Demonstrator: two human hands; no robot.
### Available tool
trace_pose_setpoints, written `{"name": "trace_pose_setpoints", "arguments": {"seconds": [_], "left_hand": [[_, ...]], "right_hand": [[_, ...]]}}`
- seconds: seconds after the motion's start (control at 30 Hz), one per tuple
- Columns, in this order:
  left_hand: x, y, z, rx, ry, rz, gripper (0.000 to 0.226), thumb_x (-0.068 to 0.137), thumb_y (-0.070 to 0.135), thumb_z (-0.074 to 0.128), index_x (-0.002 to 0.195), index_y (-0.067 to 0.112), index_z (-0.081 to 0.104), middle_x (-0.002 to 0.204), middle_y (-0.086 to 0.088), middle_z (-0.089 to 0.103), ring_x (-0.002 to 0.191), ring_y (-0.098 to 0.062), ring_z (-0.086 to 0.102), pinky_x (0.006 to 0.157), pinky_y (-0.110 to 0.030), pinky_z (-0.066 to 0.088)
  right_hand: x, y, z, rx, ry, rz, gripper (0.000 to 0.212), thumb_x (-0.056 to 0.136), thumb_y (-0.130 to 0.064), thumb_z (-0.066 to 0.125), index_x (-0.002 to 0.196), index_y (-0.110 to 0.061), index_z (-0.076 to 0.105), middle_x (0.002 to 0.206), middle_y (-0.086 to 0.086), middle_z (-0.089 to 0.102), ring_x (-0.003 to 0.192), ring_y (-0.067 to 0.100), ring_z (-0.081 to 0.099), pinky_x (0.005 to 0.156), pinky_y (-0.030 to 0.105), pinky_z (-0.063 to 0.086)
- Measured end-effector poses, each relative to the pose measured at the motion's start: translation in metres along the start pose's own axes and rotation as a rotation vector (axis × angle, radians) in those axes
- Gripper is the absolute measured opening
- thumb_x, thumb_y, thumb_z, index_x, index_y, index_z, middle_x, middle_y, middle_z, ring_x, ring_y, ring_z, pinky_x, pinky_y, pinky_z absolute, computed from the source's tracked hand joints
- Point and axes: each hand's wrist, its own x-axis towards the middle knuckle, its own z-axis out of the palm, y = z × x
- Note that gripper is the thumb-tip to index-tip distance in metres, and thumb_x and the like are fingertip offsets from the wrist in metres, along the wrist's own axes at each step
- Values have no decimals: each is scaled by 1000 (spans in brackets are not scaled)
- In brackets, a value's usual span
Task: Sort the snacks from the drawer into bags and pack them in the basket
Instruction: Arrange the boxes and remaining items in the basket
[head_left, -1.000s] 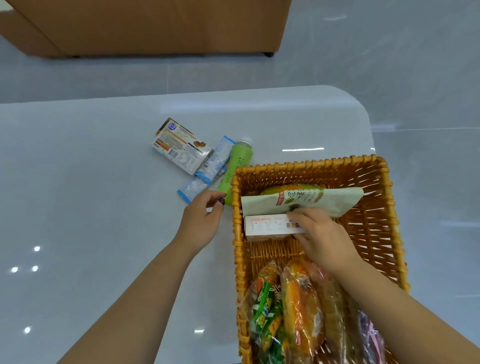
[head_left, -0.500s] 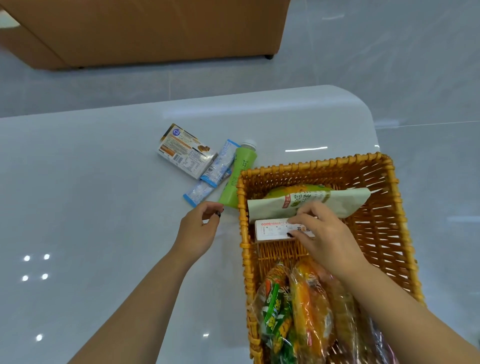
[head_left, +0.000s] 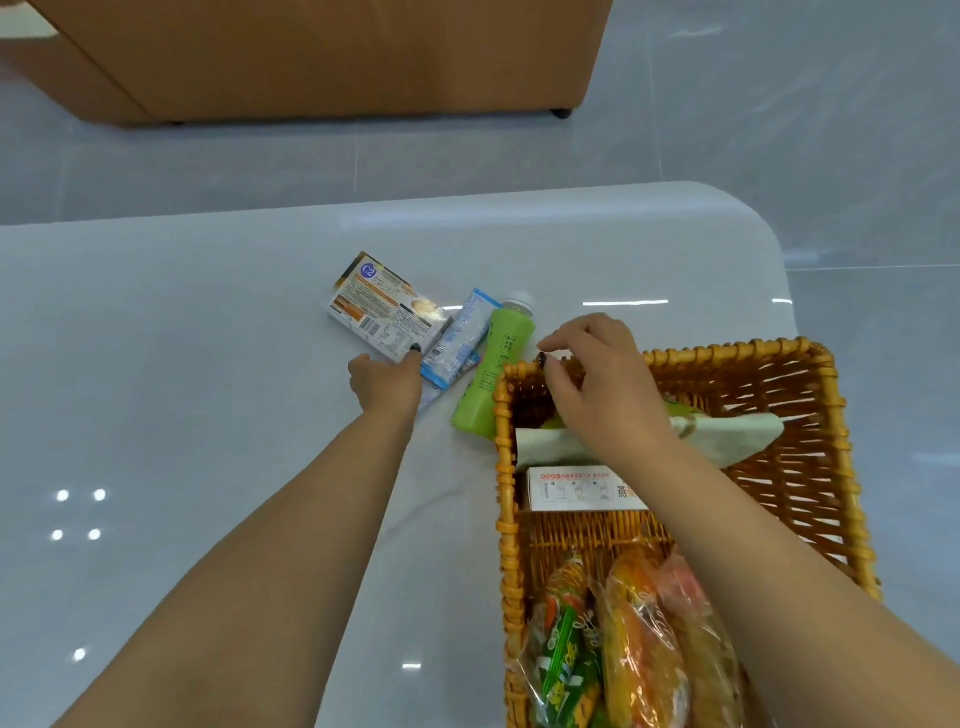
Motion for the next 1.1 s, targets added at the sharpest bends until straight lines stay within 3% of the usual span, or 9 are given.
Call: {"name": "trace_pose_setpoints", "arguments": {"seconds": [0.13, 0.23, 0.4, 0.53, 0.67, 0.73, 0.83, 1.0, 1.1], "left_hand": [[17, 23, 11, -23, -61, -202, 135, 40, 61, 87, 146, 14, 18, 146, -9, 34, 129, -26, 44, 100, -47, 49], [27, 38, 22, 52, -85, -258, 176, 12, 74, 76, 151, 19, -15, 156, -9, 19, 139, -29, 31, 108, -51, 39], [23, 58, 36, 344, -36, -207, 151, 58, 69, 78, 149, 5, -24, 157, -16, 6, 143, -31, 20, 114, -44, 29], [21, 54, 35, 368, 10, -124, 138, 63, 64, 75, 152, 8, -14, 152, -15, 18, 137, -31, 28, 110, -43, 33], [-1, 38, 13, 46, 5, -89, 105, 61, 55, 75, 144, 12, 28, 139, -9, 41, 121, -26, 47, 98, -43, 47], [-27, 32, -8, -197, -110, -51, 67, 65, 51, 71, 122, 18, 54, 119, -3, 61, 101, -18, 58, 84, -34, 51], [-76, 21, -49, -540, -392, -78, 20, 82, 37, 62, 96, 22, 64, 85, -1, 66, 79, -16, 57, 72, -30, 45], [-127, -10, -86, -761, -856, -99, 72, 46, 45, 84, 110, 16, 69, 119, -13, 65, 104, -29, 59, 82, -40, 44], [-141, -21, -86, -789, -961, -174, 75, 42, 51, 86, 108, 18, 74, 122, -14, 66, 105, -33, 62, 80, -42, 46]], "right_hand": [[10, 2, 21, -384, 16, -57, 38, 92, -24, 38, 64, -10, 61, 64, 5, 58, 65, 30, 53, 64, 34, 38], [11, 1, 24, -500, -26, -47, 42, 93, -27, 32, 68, -12, 63, 66, 4, 59, 65, 29, 52, 67, 36, 38], [11, 6, 27, -534, -33, -62, 45, 94, -30, 28, 78, -12, 66, 75, 3, 61, 71, 29, 54, 72, 38, 26], [11, 6, 27, -522, 6, -85, 45, 94, -30, 28, 78, -12, 66, 75, 4, 61, 71, 29, 54, 72, 37, 26], [12, 5, 26, -530, -4, -80, 45, 94, -28, 29, 76, -11, 67, 73, 4, 62, 70, 30, 55, 73, 37, 24], [11, 5, 26, -529, -43, -61, 47, 94, -29, 27, 77, -12, 68, 74, 4, 62, 71, 30, 55, 73, 37, 25], [11, 1, 22, -491, -113, -32, 52, 95, -32, 22, 80, -12, 68, 77, 4, 64, 75, 29, 55, 76, 38, 27], [11, -8, 2, 39, -188, 178, 27, 98, -29, 44, 118, -24, 63, 116, -8, 63, 108, 11, 54, 100, 31, 26], [9, -17, -26, 620, -143, 322, 38, 97, -25, 53, 135, -30, 48, 130, -13, 53, 110, -4, 51, 88, 15, 44]]}}
